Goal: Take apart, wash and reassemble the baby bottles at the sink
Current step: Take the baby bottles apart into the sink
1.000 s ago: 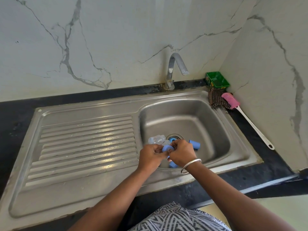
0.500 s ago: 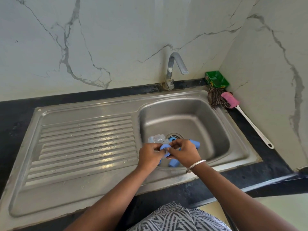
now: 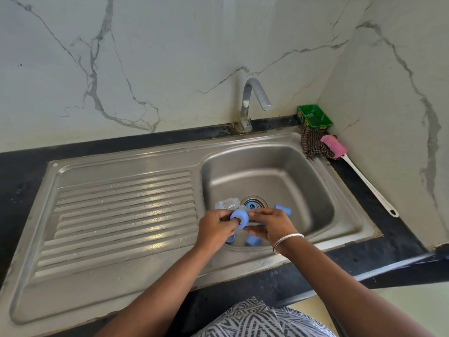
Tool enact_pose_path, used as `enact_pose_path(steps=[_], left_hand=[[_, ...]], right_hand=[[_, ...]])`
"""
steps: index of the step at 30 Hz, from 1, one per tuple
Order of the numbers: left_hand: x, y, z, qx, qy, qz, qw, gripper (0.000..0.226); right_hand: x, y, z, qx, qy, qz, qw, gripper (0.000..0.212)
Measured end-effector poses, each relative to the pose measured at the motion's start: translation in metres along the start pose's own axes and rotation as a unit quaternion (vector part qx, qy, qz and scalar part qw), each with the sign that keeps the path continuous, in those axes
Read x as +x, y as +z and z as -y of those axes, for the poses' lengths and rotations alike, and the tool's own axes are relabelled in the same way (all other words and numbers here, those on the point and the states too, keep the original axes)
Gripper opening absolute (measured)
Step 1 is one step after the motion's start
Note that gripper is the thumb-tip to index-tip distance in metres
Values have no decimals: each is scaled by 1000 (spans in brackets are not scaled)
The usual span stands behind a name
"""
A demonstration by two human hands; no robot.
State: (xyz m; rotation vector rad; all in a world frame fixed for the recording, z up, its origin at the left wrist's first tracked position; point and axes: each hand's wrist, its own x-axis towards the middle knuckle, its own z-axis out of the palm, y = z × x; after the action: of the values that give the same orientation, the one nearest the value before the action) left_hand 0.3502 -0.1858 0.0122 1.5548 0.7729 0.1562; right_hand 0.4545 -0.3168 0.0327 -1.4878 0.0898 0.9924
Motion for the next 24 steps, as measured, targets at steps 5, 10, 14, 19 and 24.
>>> enact_pose_path(steps=[5, 10, 14, 19, 24], left_hand=[[0, -8, -3, -52, -39, -14, 998, 11], [5, -11, 3, -77, -99, -42, 991, 9], [5, -8, 5, -88, -105, -40, 990, 10], [5, 7, 4, -77, -111, 11, 991, 18], [5, 17, 3, -77, -144, 74, 984, 26]], right_hand=[[20, -20, -10, -112, -35, -187, 975, 13], [20, -31, 0, -269, -75, -213, 936, 19], [15, -26, -3, -227, -36, -184, 956, 10], [3, -12, -10, -233, -8, -31, 972, 14], [-2, -7, -10, -173, 20, 37, 984, 23]])
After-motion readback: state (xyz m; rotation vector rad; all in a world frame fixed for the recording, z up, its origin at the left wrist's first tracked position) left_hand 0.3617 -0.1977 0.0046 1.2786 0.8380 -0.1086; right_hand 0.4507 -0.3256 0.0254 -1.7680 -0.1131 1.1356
